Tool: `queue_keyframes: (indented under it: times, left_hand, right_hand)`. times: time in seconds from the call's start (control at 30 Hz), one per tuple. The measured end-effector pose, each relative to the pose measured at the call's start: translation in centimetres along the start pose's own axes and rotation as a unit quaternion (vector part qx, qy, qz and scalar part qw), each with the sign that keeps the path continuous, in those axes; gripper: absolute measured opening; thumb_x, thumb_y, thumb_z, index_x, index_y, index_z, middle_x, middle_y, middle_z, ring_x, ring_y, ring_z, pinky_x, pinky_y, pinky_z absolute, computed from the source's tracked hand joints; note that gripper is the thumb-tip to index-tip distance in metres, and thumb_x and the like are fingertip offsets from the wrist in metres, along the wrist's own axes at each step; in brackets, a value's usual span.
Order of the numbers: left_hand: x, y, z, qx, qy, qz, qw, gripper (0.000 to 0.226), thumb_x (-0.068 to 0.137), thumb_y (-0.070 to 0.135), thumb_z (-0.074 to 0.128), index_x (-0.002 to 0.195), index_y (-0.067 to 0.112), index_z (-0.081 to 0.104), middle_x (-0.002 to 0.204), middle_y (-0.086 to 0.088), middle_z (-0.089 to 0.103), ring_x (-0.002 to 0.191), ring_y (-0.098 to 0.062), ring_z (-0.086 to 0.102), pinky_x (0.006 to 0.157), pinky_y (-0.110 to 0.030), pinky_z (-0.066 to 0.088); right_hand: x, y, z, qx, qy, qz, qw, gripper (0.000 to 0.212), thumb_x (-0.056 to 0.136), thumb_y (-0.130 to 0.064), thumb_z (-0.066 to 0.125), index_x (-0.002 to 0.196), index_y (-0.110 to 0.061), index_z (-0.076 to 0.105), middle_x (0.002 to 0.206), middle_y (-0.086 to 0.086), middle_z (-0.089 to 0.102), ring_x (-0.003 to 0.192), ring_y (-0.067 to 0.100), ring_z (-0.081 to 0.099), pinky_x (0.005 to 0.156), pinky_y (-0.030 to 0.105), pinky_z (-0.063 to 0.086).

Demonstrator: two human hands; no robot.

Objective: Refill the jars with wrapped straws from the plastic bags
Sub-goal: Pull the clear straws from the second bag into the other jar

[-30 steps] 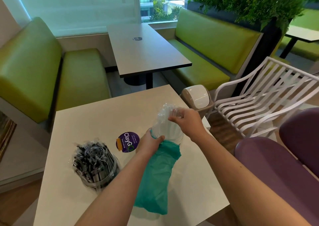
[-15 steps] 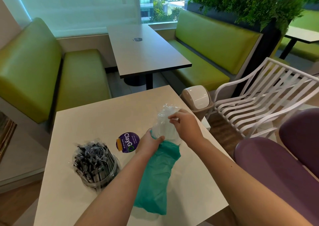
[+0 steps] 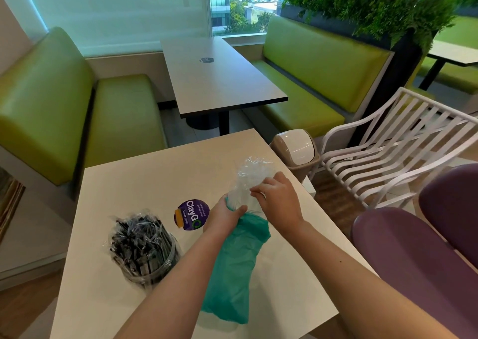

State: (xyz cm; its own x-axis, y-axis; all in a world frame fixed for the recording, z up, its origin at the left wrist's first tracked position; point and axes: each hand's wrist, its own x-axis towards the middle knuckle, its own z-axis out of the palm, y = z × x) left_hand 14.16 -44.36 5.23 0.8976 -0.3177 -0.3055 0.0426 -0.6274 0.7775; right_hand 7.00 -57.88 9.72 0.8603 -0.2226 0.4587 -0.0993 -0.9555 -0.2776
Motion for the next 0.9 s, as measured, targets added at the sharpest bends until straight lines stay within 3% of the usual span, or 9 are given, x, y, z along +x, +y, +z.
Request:
queue_keyframes:
  times: [0.1,0.2,0.33,0.47,0.57,0.7,0.8,0.9]
  left_hand:
    - [0.1,-0.2,0.1,-0.001,0.001,0.002,1.000,0.060,0.086,0.049,0.067,0.137,0.026,0.047,0.120,-0.002,0.064,0.105,-0.024,0.061,0.086,-0.038,0.050]
    - [0.3,-0.2,0.1,-0.002,-0.001,0.004,1.000,0.060,0.085,0.049,0.067,0.137,0.026,0.046,0.117,-0.001,0.065,0.103,-0.023,0.061,0.083,-0.038,0.051]
    - [0.3,-0.3,0.1,0.008,-0.001,-0.001,1.000,0.062,0.085,0.051,0.066,0.138,0.028,0.045,0.119,-0.001,0.065,0.104,-0.023,0.061,0.080,-0.036,0.048]
    - [0.4,-0.3,0.0,0.007,0.001,-0.001,1.000,0.064,0.084,0.052,0.068,0.139,0.028,0.045,0.121,-0.001,0.064,0.106,-0.023,0.060,0.080,-0.036,0.048]
    - [0.5,-0.4,0.0,0.010,0.001,-0.003,1.000,0.064,0.083,0.053,0.068,0.138,0.027,0.046,0.121,0.000,0.064,0.105,-0.023,0.061,0.083,-0.038,0.051]
    - [0.6,-0.4,-0.1,0.015,-0.001,-0.007,1.000,0.067,0.083,0.054,0.068,0.139,0.027,0.044,0.123,-0.001,0.063,0.108,-0.024,0.060,0.089,-0.041,0.051]
    - [0.5,-0.4,-0.1,0.019,-0.001,-0.008,1.000,0.068,0.082,0.055,0.068,0.140,0.028,0.044,0.123,-0.001,0.063,0.108,-0.024,0.060,0.088,-0.039,0.051]
    - [0.5,-0.3,0.0,0.012,0.004,-0.005,1.000,0.066,0.082,0.054,0.069,0.139,0.028,0.045,0.122,0.000,0.064,0.106,-0.023,0.060,0.088,-0.039,0.051]
  right_hand:
    - [-0.2,0.1,0.1,-0.041,0.017,-0.012,0.999,0.023,0.088,-0.042,0.064,0.103,-0.027,0.073,0.102,-0.009,0.068,0.096,0.016,0.049,0.081,0.035,0.045]
    - [1.0,-1.0,-0.6,-0.029,0.010,0.059,0.998,0.046,0.083,-0.059,0.057,0.121,-0.033,0.055,0.130,-0.003,0.049,0.118,0.021,0.042,0.096,0.041,0.039]
    - [2.6,-1.7,0.1,-0.002,-0.148,0.104,0.984,0.067,0.081,-0.063,0.062,0.140,-0.050,0.031,0.157,0.001,0.017,0.143,0.030,0.018,0.107,0.061,0.030]
    - [2.6,-1.0,0.6,0.054,-0.134,0.094,0.985,0.053,0.087,-0.031,0.070,0.134,-0.042,0.047,0.153,0.001,0.028,0.133,0.026,0.033,0.101,0.039,0.045]
    - [2.9,-0.2,0.3,0.076,-0.114,0.065,0.988,0.045,0.088,-0.020,0.069,0.129,-0.034,0.055,0.149,0.001,0.038,0.130,0.024,0.037,0.101,0.034,0.045]
    - [3.9,-0.1,-0.9,0.083,-0.064,0.042,0.994,0.034,0.091,-0.019,0.065,0.125,-0.024,0.063,0.143,0.001,0.050,0.131,0.021,0.042,0.105,0.031,0.041]
    - [3.4,0.3,-0.9,0.073,-0.030,0.017,0.997,0.038,0.095,-0.023,0.060,0.133,-0.022,0.059,0.142,0.001,0.052,0.132,0.020,0.045,0.106,0.032,0.041]
    - [1.4,0.9,0.5,0.060,-0.076,-0.005,0.995,0.046,0.102,-0.035,0.039,0.146,-0.022,0.041,0.154,-0.001,0.036,0.146,0.018,0.025,0.118,0.041,0.027]
